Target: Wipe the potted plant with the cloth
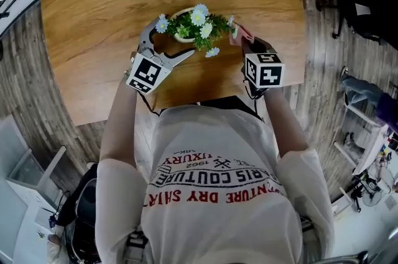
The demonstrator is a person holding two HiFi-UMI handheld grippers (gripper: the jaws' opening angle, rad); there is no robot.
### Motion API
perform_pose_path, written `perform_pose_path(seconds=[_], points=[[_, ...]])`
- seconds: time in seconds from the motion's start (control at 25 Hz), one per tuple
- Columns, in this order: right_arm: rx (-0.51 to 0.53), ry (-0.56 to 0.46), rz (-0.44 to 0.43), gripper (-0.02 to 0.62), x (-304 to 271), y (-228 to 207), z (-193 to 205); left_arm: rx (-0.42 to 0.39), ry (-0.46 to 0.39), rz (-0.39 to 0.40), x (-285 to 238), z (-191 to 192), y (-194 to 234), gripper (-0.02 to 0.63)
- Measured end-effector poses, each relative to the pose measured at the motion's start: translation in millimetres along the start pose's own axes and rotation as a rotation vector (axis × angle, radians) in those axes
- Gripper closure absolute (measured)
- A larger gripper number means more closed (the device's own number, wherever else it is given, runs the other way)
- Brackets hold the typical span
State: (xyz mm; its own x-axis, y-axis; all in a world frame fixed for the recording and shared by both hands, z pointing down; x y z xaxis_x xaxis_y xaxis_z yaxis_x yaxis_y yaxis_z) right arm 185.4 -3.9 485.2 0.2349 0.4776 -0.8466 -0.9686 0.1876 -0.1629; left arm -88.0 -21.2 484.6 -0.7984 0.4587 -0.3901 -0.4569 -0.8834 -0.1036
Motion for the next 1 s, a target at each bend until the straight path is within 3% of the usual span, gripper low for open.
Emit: perform_pose_path(seconds=[0.24, 0.44, 0.72, 1.0], points=[[-0.001, 0.003, -0.013, 0.558, -12, -8, -13, -0.048, -0.019, 0.097, -15, -7, 12, 0.075], [0.001, 0.002, -0.023, 0.558, -22, -6, -20, -0.118, 0.029, 0.187, -32, -4, 14, 0.067], [-0.007, 0.012, -0.028, 0.558, -27, -9, -23, -0.133, 0.086, 0.267, -49, -6, 18, 0.069], [-0.014, 0.013, -0.022, 0.558, -28, -6, -22, -0.132, 0.102, 0.264, -51, -5, 17, 0.071]])
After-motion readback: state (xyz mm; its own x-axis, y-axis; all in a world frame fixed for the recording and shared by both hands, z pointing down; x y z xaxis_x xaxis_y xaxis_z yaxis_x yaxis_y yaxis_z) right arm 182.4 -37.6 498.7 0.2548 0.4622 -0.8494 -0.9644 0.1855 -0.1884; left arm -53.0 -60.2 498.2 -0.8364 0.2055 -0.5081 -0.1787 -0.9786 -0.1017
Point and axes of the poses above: the fingertips, and each gripper's own axes: x backward along the fingers, y to its left, z out of its underside, the point moved 9 cm from there along x, backward along the fingers, and after that the axes turned 7 degrees about -x, right-handed, at the moved point
